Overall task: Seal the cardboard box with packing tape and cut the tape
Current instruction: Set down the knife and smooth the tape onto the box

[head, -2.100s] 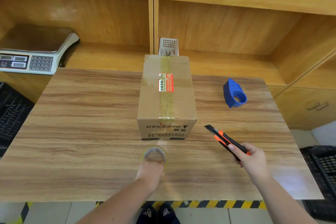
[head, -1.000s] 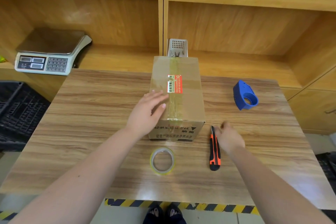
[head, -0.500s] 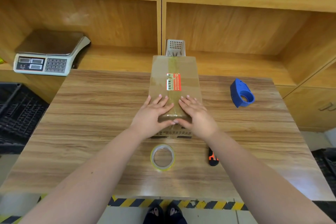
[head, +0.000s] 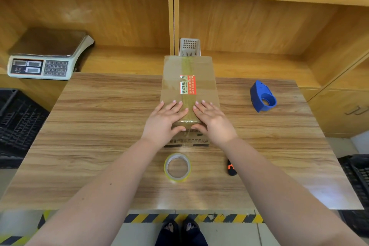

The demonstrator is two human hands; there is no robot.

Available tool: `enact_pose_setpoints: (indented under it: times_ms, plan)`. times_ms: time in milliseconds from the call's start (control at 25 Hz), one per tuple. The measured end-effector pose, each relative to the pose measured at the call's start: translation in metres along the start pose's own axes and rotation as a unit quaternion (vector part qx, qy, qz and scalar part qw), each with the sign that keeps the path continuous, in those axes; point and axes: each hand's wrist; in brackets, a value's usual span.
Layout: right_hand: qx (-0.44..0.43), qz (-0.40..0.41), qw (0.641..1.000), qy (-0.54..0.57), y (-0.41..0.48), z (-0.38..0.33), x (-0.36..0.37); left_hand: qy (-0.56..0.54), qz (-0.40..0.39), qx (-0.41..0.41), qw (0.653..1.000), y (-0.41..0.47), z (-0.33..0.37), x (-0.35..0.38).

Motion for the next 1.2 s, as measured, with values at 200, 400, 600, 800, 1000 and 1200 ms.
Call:
enact_pose_setpoints:
  times_ms: [200, 400, 600, 800, 1000, 1200]
  plan:
    - [-0.001, -0.064, 0.998, 0.005, -0.002, -0.001, -0.021, 0.035, -0.100, 0.029, 0.994, 0.008, -0.001, -0.019]
    - [0.022, -0.075, 0.997, -0.001, 0.010, -0.015, -0.018, 0.049, -0.114, 0.033, 0.992, 0.020, 0.012, -0.016]
    - [0.025, -0.061, 0.997, 0.031, 0.007, -0.009, -0.011, 0.016, -0.090, 0.040, 0.995, 0.016, 0.004, -0.008]
    - [0.001, -0.091, 0.995, 0.038, 0.008, -0.001, -0.016, 0.025, -0.107, 0.069, 0.992, 0.016, -0.003, -0.009]
    - [0.031, -0.110, 0.993, 0.010, 0.013, -0.014, -0.019, 0.029, -0.120, 0.041, 0.992, 0.018, 0.000, -0.012]
    - [0.027, -0.068, 0.997, -0.010, 0.011, -0.015, -0.010, 0.044, -0.050, 0.028, 0.997, 0.015, 0.004, -0.001]
Point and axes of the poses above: each hand's wrist, its own y-axis towards the middle knuckle, its own x-axis out of the palm, z = x × y, and after that the axes turned 1 degree about x, right-handed
